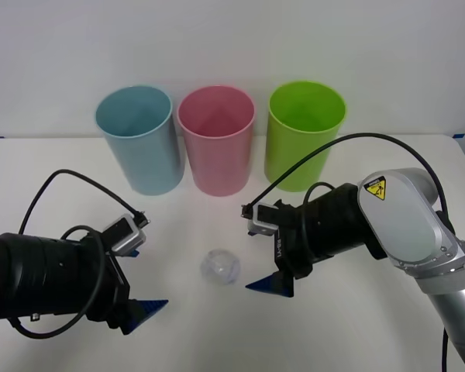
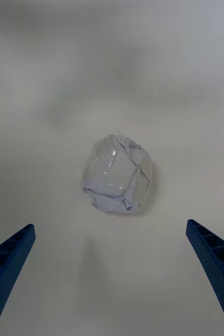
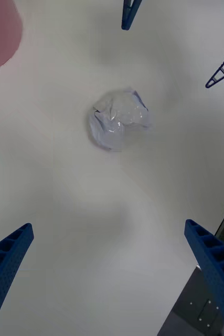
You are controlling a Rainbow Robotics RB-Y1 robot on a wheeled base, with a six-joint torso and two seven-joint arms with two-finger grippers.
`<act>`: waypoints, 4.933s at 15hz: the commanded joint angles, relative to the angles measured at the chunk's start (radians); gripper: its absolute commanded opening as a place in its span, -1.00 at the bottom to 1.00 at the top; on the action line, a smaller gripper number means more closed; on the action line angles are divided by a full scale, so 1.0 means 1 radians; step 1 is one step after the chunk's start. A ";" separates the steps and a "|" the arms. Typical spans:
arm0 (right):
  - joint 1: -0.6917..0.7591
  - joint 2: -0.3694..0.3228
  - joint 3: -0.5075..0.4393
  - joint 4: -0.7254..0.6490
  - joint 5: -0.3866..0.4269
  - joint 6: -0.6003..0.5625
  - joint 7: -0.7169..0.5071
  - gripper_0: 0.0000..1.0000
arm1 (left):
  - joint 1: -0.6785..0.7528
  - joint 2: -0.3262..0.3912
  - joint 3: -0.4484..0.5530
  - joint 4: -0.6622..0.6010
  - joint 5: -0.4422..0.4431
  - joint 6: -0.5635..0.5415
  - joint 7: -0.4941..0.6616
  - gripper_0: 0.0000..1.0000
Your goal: Put cans in the blue bin and PET bottles in the pink bin and trash in the green bin.
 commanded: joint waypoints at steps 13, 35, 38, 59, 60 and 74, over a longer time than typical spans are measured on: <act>0.000 0.000 0.000 0.000 0.000 0.000 0.000 1.00 | 0.177 0.029 0.205 -0.004 0.188 0.087 -0.174 1.00; 0.000 0.000 0.000 0.000 0.000 0.000 0.000 1.00 | 0.422 0.029 0.400 0.010 0.349 0.161 -0.461 1.00; 0.000 0.000 0.000 0.000 0.000 0.000 0.000 1.00 | 0.442 0.028 0.397 0.011 0.372 0.161 -0.441 1.00; 0.000 0.000 0.000 0.000 0.000 0.000 0.000 1.00 | 0.476 0.022 0.401 0.355 0.812 0.314 -0.868 1.00; 0.000 0.000 0.000 0.000 0.000 0.000 0.000 1.00 | 0.483 0.022 0.401 0.366 0.843 0.325 -0.905 1.00; 0.000 0.000 0.000 0.000 0.000 0.000 0.000 1.00 | 0.555 0.023 0.536 0.375 0.992 0.265 -0.964 1.00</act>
